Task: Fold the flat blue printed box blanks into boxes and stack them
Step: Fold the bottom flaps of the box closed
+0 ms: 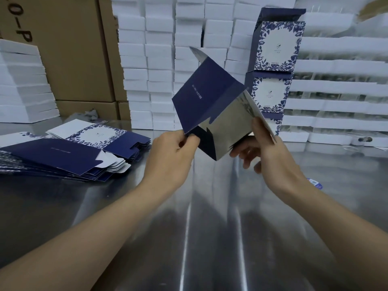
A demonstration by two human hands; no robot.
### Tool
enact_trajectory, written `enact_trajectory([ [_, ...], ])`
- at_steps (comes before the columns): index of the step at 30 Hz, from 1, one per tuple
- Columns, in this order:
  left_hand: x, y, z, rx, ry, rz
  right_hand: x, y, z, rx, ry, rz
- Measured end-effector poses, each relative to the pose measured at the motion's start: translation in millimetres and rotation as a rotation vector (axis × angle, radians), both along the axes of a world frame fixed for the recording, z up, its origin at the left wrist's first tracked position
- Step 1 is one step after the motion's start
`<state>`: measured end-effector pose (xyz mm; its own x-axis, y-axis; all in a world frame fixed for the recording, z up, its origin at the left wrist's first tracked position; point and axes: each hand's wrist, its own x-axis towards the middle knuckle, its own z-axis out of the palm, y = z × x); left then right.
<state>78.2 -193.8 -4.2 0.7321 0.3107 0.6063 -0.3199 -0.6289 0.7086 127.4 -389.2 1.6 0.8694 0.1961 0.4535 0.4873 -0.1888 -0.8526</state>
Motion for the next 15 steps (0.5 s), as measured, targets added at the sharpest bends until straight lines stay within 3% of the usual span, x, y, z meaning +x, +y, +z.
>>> enact_trajectory([
  [3,1.3,6.5,3.6,-0.083,-0.022,-0.017,2.5,-3.4,2.2,-0.042,-0.015,0.107],
  [10,5.0,7.7,2.3,-0.130,-0.021,-0.083,3.9,-8.7,-2.3,-0.064,-0.071,0.076],
  [15,4.5,6.8,0.5,-0.125,-0.002,-0.152,9.0,-6.8,-6.5,0.018,0.191,-0.154],
])
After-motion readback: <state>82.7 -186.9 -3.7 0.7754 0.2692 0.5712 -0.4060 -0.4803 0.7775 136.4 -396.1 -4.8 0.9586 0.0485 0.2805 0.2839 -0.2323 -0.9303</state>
